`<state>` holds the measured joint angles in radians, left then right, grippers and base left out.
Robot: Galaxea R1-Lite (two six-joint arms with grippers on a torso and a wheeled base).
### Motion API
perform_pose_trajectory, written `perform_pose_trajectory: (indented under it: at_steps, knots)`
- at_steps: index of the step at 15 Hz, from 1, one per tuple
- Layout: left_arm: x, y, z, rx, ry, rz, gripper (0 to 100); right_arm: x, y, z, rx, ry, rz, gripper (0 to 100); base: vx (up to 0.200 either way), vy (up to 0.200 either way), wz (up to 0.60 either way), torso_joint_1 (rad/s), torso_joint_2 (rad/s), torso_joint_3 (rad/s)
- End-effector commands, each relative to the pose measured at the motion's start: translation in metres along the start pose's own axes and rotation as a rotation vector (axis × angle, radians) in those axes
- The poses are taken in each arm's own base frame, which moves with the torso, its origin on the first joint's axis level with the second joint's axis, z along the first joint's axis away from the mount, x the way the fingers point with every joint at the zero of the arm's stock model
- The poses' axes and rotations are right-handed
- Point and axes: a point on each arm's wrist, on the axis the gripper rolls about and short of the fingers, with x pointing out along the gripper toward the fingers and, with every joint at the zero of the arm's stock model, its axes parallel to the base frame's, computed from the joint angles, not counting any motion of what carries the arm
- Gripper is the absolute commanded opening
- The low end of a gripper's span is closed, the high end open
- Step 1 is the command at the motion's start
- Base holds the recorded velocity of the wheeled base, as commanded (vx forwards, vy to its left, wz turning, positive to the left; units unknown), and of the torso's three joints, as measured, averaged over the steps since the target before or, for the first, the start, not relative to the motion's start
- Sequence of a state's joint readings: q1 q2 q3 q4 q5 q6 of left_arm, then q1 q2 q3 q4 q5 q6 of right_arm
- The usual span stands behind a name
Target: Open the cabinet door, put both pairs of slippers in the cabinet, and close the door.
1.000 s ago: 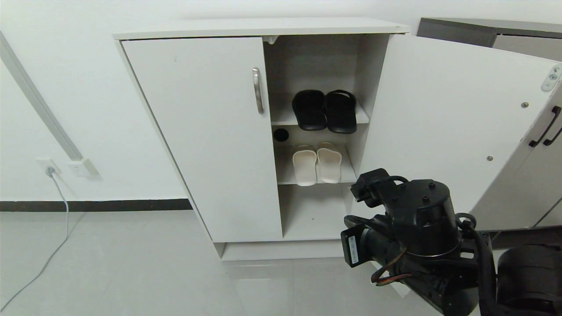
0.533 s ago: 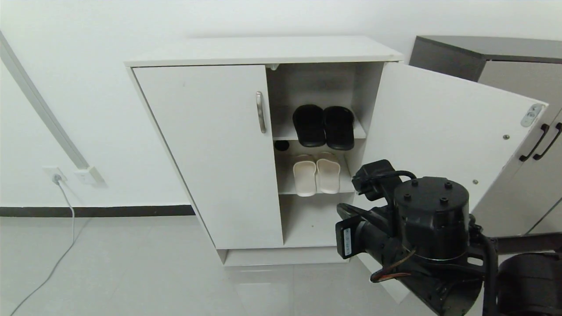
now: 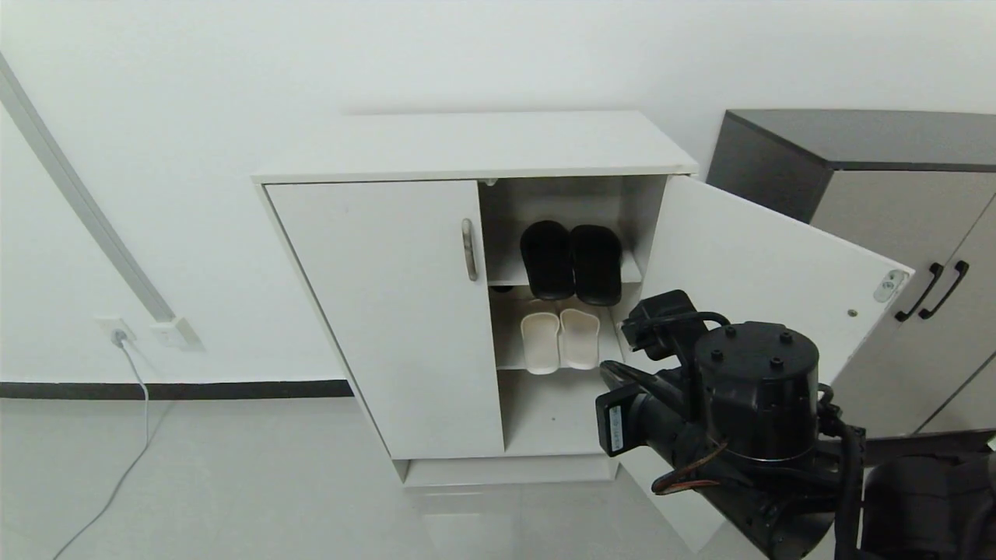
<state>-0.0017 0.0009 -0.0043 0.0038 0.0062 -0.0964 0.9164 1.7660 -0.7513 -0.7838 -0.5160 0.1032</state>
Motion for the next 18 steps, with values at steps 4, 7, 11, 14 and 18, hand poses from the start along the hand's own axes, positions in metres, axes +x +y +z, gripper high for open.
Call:
perform_pose_trajectory:
  at_steps: [4,7,11,14,18]
  knots:
    - [0.0,0.0,0.0,0.0,0.001,0.002,0,0.0001,-0.0005,-0.0031,-0.006,0.01,-0.003,0,0.0,0.0,0.0,0.17,-0.49,-0.322]
    - [0.0,0.0,0.0002,0.0,0.0,0.0,0,0.0003,-0.0005,-0.004,-0.007,0.013,-0.001,0,0.0,0.0,0.0,0.186,-0.5,-0.315]
    - [0.0,0.0,0.0002,0.0,0.0,0.0,0,0.0003,-0.0005,-0.004,-0.007,0.013,-0.001,0,0.0,0.0,0.0,0.215,-0.52,-0.314]
    - [0.0,0.0,0.0002,0.0,0.0,0.0,0,0.0003,-0.0004,-0.004,-0.007,0.013,0.0,0,0.0,0.0,0.0,0.243,-0.55,-0.323]
    - [0.0,0.0,0.0002,-0.002,0.0,0.0,0,0.0002,-0.0005,-0.0044,-0.005,0.014,0.002,0,0.0,0.0,0.0,0.257,-0.6,-0.33]
